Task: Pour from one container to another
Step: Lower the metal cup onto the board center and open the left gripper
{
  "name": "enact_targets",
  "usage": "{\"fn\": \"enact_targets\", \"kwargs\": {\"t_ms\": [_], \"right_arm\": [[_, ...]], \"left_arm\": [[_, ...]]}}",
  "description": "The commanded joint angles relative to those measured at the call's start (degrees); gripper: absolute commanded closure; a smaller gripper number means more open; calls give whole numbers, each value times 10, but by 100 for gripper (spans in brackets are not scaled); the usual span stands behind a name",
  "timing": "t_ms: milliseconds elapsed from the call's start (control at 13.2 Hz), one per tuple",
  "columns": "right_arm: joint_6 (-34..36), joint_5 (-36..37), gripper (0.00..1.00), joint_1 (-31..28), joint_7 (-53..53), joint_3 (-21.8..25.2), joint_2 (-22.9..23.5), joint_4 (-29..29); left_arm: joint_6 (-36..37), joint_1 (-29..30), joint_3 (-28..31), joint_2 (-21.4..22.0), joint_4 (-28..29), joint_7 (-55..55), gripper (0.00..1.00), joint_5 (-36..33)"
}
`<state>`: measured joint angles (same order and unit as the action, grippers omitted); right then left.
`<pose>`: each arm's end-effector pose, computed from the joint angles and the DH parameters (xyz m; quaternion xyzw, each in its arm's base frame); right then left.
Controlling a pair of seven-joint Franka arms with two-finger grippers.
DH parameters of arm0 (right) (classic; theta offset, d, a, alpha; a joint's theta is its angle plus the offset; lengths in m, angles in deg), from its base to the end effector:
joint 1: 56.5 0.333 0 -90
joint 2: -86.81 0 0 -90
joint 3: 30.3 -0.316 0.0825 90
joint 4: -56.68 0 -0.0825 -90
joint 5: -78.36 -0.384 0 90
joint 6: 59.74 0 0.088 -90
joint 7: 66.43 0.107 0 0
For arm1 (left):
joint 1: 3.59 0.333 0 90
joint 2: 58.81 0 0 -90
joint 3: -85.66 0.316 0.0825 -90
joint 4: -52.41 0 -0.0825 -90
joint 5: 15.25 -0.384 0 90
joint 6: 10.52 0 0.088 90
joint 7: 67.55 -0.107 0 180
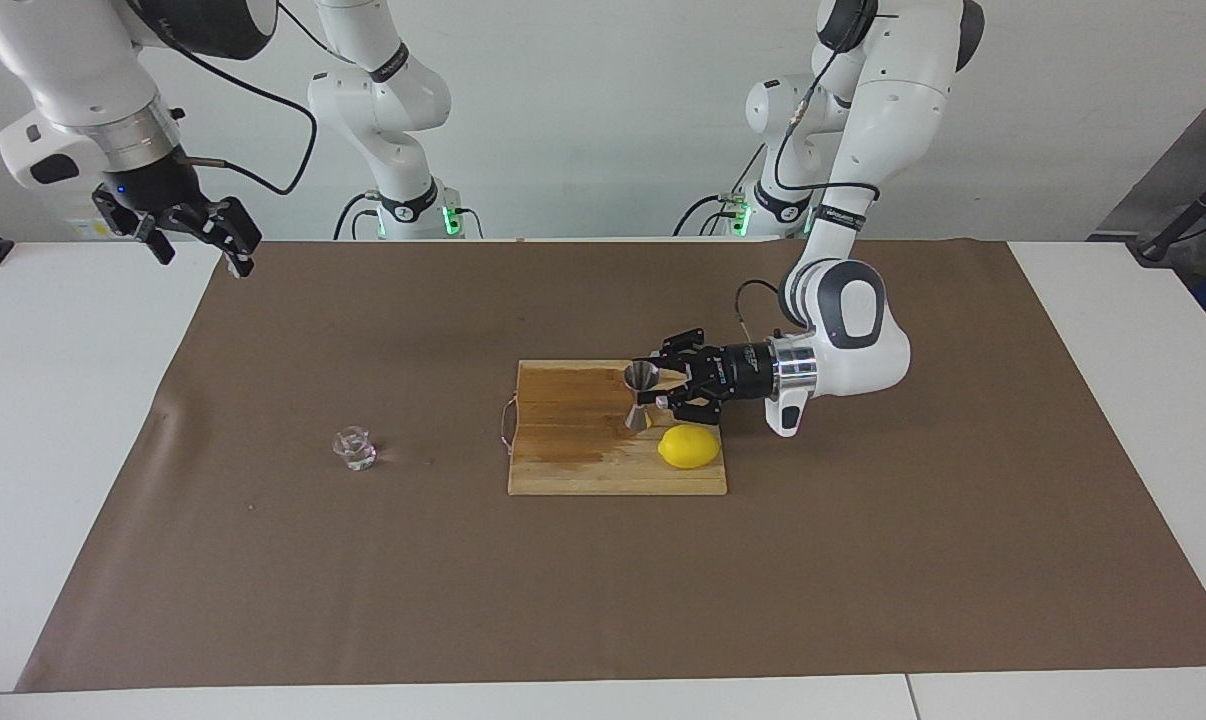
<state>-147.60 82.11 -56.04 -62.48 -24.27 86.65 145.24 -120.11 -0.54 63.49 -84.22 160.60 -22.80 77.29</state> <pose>0.5468 -0.0607 0.6348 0.9959 -0.0840 -0.0052 0.0325 0.5843 -0.2567 0.3285 0.5222 0.4964 -0.4869 0.4939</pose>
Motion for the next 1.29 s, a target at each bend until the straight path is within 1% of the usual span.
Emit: {"fn": "enact_targets", "kwargs": {"t_ms": [0,151,227,454,681,1211], "right_arm": [[7,-6,0,2,-11,2,-1,-1],[7,-30,0,-2,-11,3,-1,-1],[8,-32,0,-3,-12,3,-1,-1],[7,-32,0,-2,-12,3,-1,-1],[8,-31,0,-2,-13,3,-1,-1],[8,-30,0,-2,-14,3,-1,-1]], "left_arm": [[-11,-23,10,-10,6,-44,53,31],[-11,-24,10,-18,6,-65,53,33],[-11,-27,10,-26,6,-74,53,33],[-11,-30,10,-31,11,-92,53,33],[-9,-36,11,-50,11,-116,54,33],[-12,-52,13,-63,11,-112,54,34]]}}
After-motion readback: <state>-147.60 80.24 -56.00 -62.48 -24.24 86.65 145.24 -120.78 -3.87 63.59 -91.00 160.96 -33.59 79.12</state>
